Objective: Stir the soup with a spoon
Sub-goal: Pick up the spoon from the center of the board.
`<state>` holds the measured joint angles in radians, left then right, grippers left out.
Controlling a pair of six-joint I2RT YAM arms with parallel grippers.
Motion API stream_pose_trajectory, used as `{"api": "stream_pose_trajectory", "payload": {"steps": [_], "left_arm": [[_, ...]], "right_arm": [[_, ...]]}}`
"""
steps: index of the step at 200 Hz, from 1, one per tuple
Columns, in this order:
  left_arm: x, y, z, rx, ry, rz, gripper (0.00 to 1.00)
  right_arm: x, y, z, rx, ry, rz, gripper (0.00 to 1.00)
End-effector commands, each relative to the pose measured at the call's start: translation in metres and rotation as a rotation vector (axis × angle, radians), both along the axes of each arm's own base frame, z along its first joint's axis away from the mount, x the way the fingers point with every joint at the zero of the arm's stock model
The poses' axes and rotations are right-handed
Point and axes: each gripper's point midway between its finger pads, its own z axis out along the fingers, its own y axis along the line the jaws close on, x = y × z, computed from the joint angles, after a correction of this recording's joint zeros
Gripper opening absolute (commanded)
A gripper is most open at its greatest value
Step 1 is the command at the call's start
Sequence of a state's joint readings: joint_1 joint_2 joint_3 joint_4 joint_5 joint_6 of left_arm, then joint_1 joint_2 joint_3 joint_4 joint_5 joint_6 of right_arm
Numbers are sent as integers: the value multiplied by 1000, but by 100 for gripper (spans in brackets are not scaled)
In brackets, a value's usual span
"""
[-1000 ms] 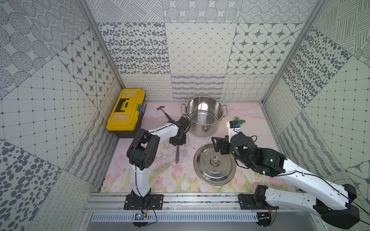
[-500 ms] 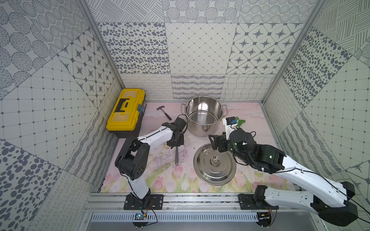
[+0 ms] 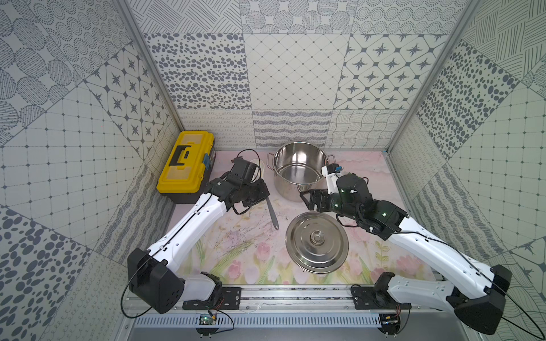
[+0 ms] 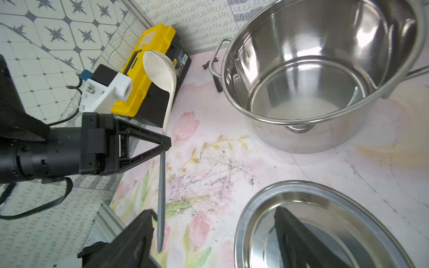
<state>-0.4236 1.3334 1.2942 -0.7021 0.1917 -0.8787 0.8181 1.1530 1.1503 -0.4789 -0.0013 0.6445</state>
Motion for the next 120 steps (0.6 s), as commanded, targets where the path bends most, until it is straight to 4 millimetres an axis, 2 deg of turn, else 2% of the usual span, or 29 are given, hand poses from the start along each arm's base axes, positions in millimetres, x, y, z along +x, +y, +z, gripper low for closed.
{"api": "stream_pose_trajectory", "payload": {"steps": [1,33,54,88,120], "left_arm": [[-5,-24,51,-386,89,123,0],[1,-18,62,-528,151,273,0],[8,-15,65,-628,173,348,0],[10,-13,53,-731,234,432,0],[9,-13,52,-763,249,456,0]], "right_arm": [[-10,34,42,190,-39,122,83],[-25,58,59,168,-90,210,79],[-26,53,59,117,-121,186,79],[-29,53,61,103,-123,206,74],[-25,56,49,34,-106,188,70]]}}
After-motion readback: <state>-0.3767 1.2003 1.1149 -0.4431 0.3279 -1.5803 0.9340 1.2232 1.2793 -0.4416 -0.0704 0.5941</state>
